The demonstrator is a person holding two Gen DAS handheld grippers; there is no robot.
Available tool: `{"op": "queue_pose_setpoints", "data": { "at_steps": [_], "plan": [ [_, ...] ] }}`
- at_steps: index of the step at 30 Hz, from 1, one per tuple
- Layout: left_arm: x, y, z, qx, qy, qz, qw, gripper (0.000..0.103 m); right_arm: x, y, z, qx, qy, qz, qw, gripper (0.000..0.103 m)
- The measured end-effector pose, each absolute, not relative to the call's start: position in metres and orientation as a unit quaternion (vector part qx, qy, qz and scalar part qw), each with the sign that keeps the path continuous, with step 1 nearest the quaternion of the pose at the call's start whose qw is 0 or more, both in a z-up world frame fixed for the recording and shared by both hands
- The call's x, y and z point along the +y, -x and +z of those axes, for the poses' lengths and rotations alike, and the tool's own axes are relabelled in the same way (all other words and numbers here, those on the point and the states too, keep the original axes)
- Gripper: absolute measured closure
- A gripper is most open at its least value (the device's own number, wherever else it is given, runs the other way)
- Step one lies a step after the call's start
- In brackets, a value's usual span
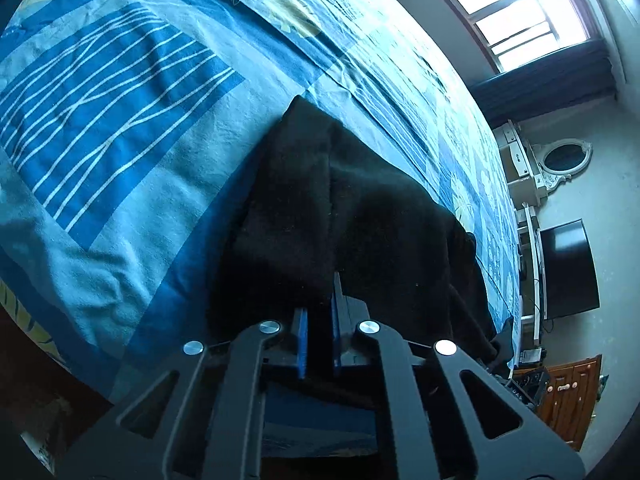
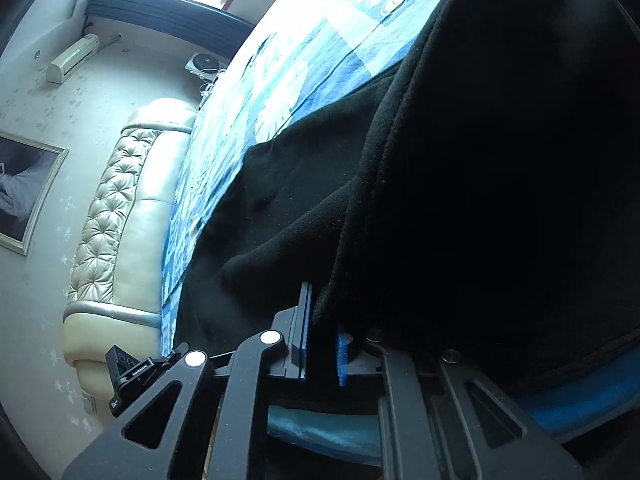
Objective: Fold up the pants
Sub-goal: 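Lift the held pants edge with both tools and fold it over the other half, then open both tools to release the folded pants onto the bed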
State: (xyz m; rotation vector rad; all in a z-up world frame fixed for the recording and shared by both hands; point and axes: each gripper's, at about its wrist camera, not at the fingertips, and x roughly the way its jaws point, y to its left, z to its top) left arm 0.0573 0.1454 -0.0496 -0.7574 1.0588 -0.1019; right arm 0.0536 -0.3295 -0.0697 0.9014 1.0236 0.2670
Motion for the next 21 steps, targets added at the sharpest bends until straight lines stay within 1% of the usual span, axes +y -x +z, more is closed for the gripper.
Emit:
{"op": "queue_pose_setpoints", "data": {
  "at_steps": [3, 6, 9, 11, 13, 14, 16, 17, 18, 19, 21],
  "plan": [
    [0.142, -0.049, -0.037, 0.493, 0.337, -0.052, 0.8, 0.096, -0.33, -0.044, -0.054, 0.46, -0.398, 0.14, 0.781, 0.094],
    [0.138, -0.039, -0.042, 0.506, 0.328, -0.054, 0.796, 0.096, -0.335, -0.032, -0.05, 0.463, -0.385, 0.148, 0.784, 0.094],
    [0.138, -0.04, -0.059, 0.52, 0.319, -0.048, 0.791, 0.095, -0.336, -0.03, -0.069, 0.482, -0.375, 0.139, 0.779, 0.094],
    [0.142, -0.042, -0.07, 0.525, 0.332, -0.05, 0.782, 0.095, -0.335, -0.03, -0.082, 0.493, -0.371, 0.134, 0.775, 0.094],
    [0.143, -0.042, -0.071, 0.524, 0.333, -0.055, 0.782, 0.095, -0.337, -0.029, -0.085, 0.492, -0.374, 0.14, 0.774, 0.094],
    [0.142, -0.041, -0.068, 0.522, 0.327, -0.057, 0.785, 0.094, -0.339, -0.028, -0.084, 0.49, -0.382, 0.143, 0.77, 0.094],
    [0.138, -0.038, -0.059, 0.516, 0.301, -0.056, 0.8, 0.093, -0.344, -0.027, -0.082, 0.488, -0.399, 0.15, 0.762, 0.088],
    [0.135, -0.036, -0.054, 0.511, 0.285, -0.052, 0.81, 0.09, -0.349, -0.024, -0.078, 0.486, -0.401, 0.152, 0.762, 0.086],
    [0.131, -0.033, -0.047, 0.507, 0.266, -0.046, 0.819, 0.081, -0.355, -0.021, -0.073, 0.483, -0.402, 0.154, 0.763, 0.08],
    [0.129, -0.029, -0.042, 0.502, 0.253, -0.045, 0.826, 0.076, -0.36, -0.015, -0.067, 0.477, -0.401, 0.157, 0.766, 0.076],
    [0.122, -0.02, -0.03, 0.487, 0.226, -0.043, 0.842, 0.057, -0.383, -0.003, -0.052, 0.457, -0.394, 0.155, 0.782, 0.073]
  ]
}}
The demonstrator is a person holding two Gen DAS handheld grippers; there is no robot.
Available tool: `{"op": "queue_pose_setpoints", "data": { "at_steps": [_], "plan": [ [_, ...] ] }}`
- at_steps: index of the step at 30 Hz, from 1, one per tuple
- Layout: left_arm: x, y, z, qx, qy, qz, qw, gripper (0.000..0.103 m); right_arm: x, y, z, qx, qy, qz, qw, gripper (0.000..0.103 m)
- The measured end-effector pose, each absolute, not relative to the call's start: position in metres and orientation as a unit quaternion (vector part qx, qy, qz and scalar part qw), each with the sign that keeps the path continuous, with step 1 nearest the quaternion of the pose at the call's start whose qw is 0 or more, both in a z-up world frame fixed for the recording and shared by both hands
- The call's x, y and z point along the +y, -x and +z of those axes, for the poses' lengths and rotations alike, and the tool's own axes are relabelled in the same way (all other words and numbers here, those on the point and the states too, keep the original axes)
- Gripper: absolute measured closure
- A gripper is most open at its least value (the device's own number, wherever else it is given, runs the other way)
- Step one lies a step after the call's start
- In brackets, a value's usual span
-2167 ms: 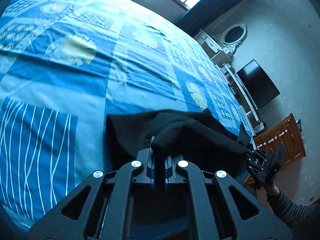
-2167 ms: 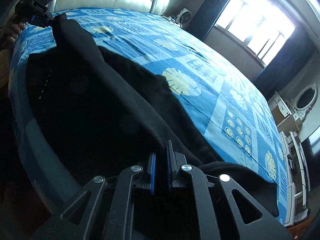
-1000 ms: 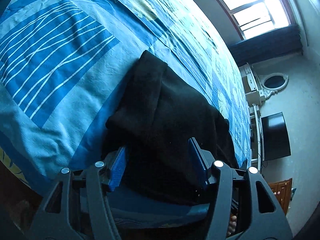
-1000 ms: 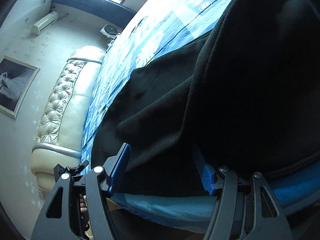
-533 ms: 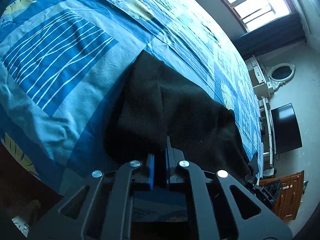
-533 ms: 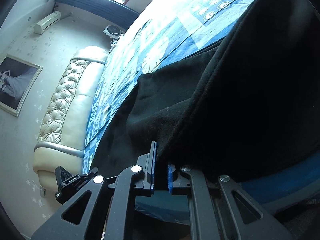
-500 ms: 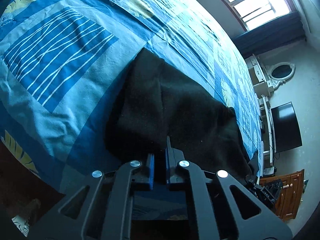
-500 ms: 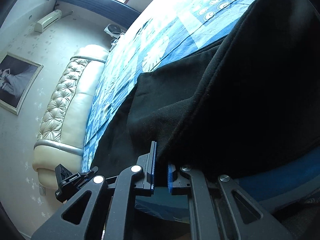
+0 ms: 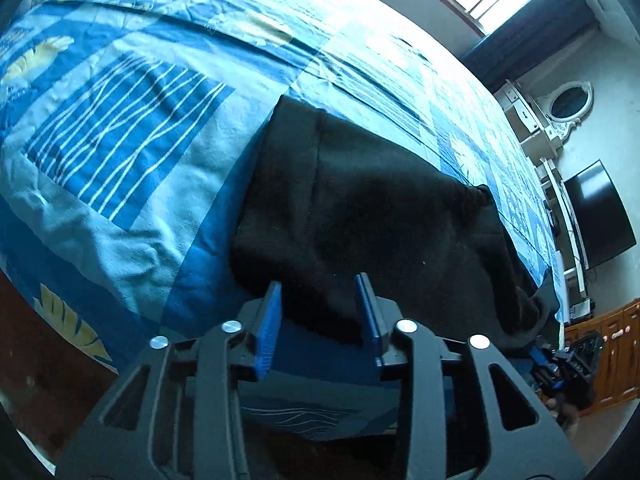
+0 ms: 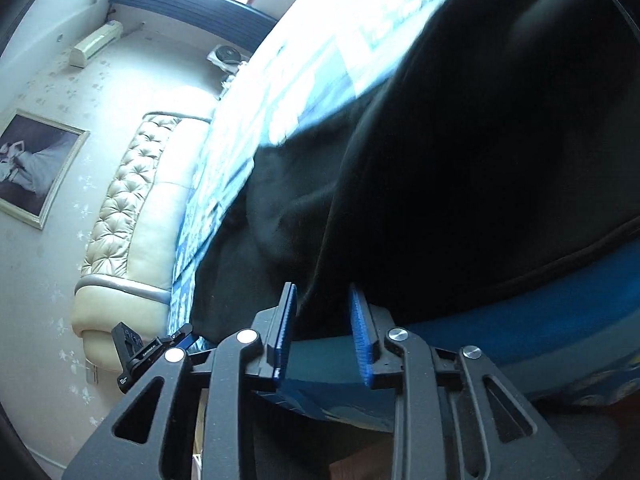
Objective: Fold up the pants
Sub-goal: 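Open both tools to release the folded pants onto the bed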
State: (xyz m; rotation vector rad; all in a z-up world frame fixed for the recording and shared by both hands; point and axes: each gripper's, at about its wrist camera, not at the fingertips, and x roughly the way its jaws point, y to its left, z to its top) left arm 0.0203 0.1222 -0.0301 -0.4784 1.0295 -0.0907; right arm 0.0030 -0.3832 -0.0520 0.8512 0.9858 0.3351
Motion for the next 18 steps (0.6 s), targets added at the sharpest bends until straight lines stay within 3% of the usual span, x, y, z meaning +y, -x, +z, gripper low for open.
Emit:
{"op": "queue_pose_setpoints", "data": {
  "at_steps": [6, 13, 16, 18],
  "plan": [
    [0.094, -0.01, 0.007, 0.418, 0.121, 0.007, 0.9, 0.025, -0.499, 0.025, -0.021, 0.385, -0.394, 0.044, 0.833, 0.061],
    [0.057, -0.045, -0.005, 0.433, 0.103, 0.009, 0.895, 0.023, -0.581, -0.036, 0.011, 0.367, -0.368, -0.065, 0.852, 0.061],
    [0.041, -0.047, -0.014, 0.445, 0.129, -0.001, 0.886, 0.023, -0.594, -0.091, 0.017, 0.384, -0.326, -0.108, 0.857, 0.051],
    [0.028, -0.043, -0.014, 0.446, 0.134, -0.011, 0.885, 0.023, -0.616, -0.117, 0.011, 0.401, -0.315, -0.148, 0.847, 0.05]
  ]
}}
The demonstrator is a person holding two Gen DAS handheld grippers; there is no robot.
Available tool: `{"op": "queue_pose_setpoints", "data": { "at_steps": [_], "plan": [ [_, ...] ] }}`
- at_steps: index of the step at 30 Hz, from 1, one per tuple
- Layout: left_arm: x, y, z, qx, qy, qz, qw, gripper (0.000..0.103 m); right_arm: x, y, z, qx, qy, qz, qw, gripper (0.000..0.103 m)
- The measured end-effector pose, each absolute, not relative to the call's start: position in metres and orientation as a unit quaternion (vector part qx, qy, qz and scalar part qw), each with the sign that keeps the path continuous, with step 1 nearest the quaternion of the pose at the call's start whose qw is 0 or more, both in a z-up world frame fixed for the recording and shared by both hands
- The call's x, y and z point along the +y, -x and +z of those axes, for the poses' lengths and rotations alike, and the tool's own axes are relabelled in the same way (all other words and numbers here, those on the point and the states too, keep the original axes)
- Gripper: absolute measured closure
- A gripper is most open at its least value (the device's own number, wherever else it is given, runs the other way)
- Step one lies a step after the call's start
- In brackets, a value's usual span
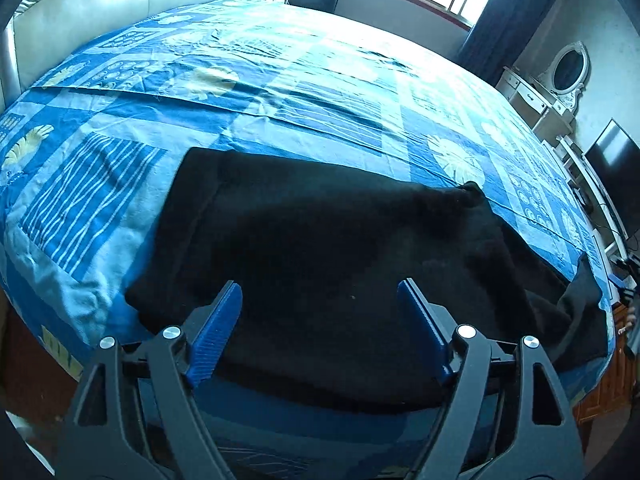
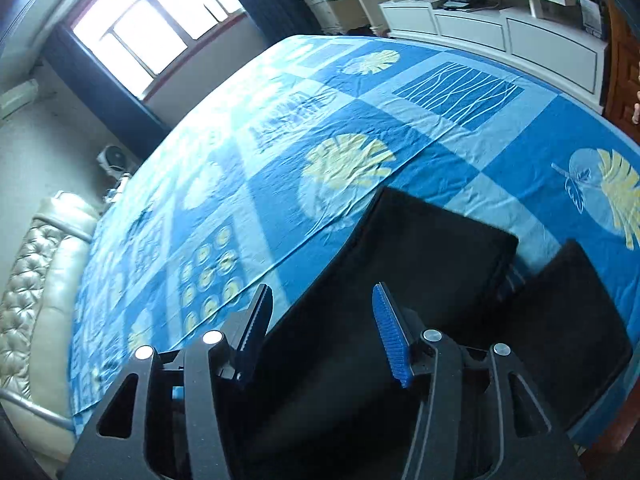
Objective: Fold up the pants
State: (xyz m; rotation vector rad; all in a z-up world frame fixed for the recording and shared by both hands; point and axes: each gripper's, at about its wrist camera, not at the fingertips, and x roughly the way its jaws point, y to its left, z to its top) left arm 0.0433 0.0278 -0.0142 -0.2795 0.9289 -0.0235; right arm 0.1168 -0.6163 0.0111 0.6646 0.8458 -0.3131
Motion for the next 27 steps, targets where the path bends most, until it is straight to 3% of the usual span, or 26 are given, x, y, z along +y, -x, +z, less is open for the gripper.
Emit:
{"op": "queue_pose_setpoints", "data": {
  "at_steps": [10, 12, 13, 14, 16, 27],
  "plan": [
    [-0.044, -0.023, -0.016, 0.458, 0.143, -0.092, 0.873, 0.02, -0.655, -0.207, -0.056, 0.505, -0.274, -0.283, 0.768, 0.051],
    [-0.053, -0.024, -0.021, 0.461, 0.129, -0.098, 0.872, 0.02, -0.654, -0.205, -0.059, 0.504, -0.271, -0.29, 0.767, 0.055],
    [-0.058, -0.025, -0.023, 0.463, 0.119, -0.102, 0.873, 0.02, -0.654, -0.204, -0.057, 0.504, -0.265, -0.287, 0.77, 0.064],
    [-0.061, -0.025, -0.026, 0.466, 0.11, -0.103, 0.872, 0.02, -0.654, -0.202, -0.054, 0.499, -0.268, -0.273, 0.777, 0.083],
    [-0.064, -0.027, -0.031, 0.475, 0.104, -0.104, 0.868, 0.02, -0.658, -0.19, -0.044, 0.477, -0.307, -0.241, 0.787, 0.091],
    [-0.067, -0.023, -0.03, 0.472, 0.111, -0.105, 0.868, 0.019, -0.688, -0.003, 0.042, 0.25, -0.406, -0.126, 0.87, 0.093]
  ]
}}
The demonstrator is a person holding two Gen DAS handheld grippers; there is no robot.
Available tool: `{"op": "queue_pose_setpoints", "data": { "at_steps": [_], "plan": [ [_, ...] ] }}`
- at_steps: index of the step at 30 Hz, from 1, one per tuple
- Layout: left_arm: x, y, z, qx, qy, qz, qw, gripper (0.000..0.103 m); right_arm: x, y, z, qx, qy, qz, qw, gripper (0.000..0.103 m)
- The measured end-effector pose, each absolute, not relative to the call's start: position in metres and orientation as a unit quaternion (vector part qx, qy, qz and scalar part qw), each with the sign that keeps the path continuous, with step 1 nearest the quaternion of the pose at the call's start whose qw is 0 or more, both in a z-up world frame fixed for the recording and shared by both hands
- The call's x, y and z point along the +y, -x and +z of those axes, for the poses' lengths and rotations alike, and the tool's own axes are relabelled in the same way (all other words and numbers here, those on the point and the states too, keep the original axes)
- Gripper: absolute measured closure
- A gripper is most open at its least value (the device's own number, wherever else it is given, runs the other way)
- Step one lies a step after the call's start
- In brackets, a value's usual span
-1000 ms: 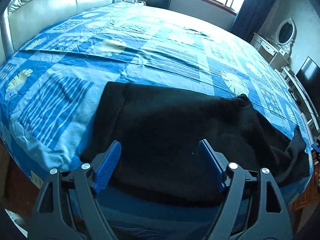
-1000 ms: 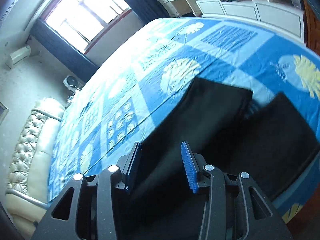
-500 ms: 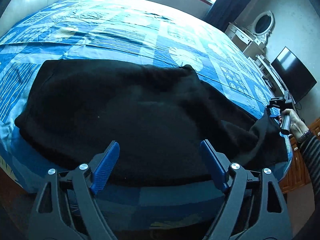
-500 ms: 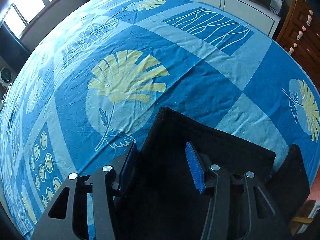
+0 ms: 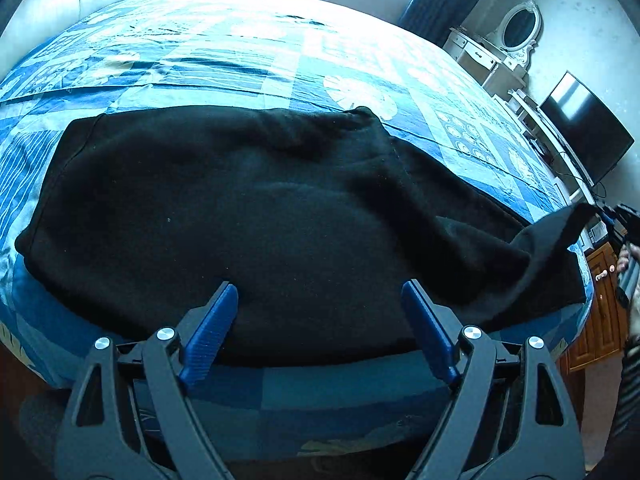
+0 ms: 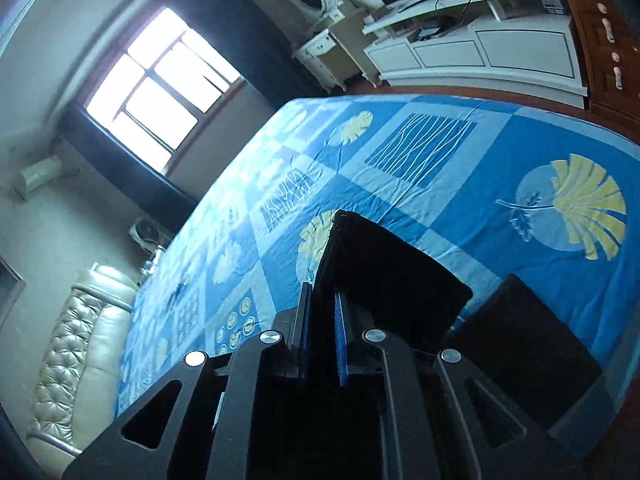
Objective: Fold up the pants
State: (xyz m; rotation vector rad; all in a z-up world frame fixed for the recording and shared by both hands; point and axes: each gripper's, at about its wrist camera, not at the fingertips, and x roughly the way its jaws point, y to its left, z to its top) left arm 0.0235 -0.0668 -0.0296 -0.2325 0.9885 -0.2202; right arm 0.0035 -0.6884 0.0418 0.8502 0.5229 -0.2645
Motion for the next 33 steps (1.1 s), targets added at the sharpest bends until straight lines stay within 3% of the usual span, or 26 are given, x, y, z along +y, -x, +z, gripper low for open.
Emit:
{"op": "queue_pose_setpoints", "data": {
  "at_steps": [4, 12, 16, 18, 24, 33],
  "plan": [
    [-0.066, -0.023, -0.03, 0.475, 0.115, -0.105, 0.866, 0.019, -0.707, 0.065, 0.015, 0.218, -0.415, -0.151, 0.87, 0.093],
    [-0.074, -0.022, -0.033, 0.473, 0.097, -0.097, 0.87, 0.015, -0.731, 0.1, -0.07, 0.268, -0.468, -0.174, 0.824, 0.093],
    [-0.075, -0.023, -0.033, 0.473, 0.098, -0.094, 0.87, 0.014, -0.743, 0.119, -0.064, 0.265, -0.477, -0.175, 0.819, 0.075],
    [-0.074, -0.024, -0.033, 0.474, 0.1, -0.095, 0.87, 0.014, -0.749, 0.123, -0.048, 0.257, -0.45, -0.197, 0.832, 0.075],
    [-0.075, -0.024, -0.033, 0.475, 0.096, -0.09, 0.87, 0.014, -0.762, 0.057, -0.016, 0.287, -0.366, -0.157, 0.871, 0.074],
    [-0.077, -0.025, -0.036, 0.477, 0.095, -0.084, 0.87, 0.013, -0.759, -0.018, -0.049, 0.403, -0.292, -0.13, 0.858, 0.075]
  ]
}}
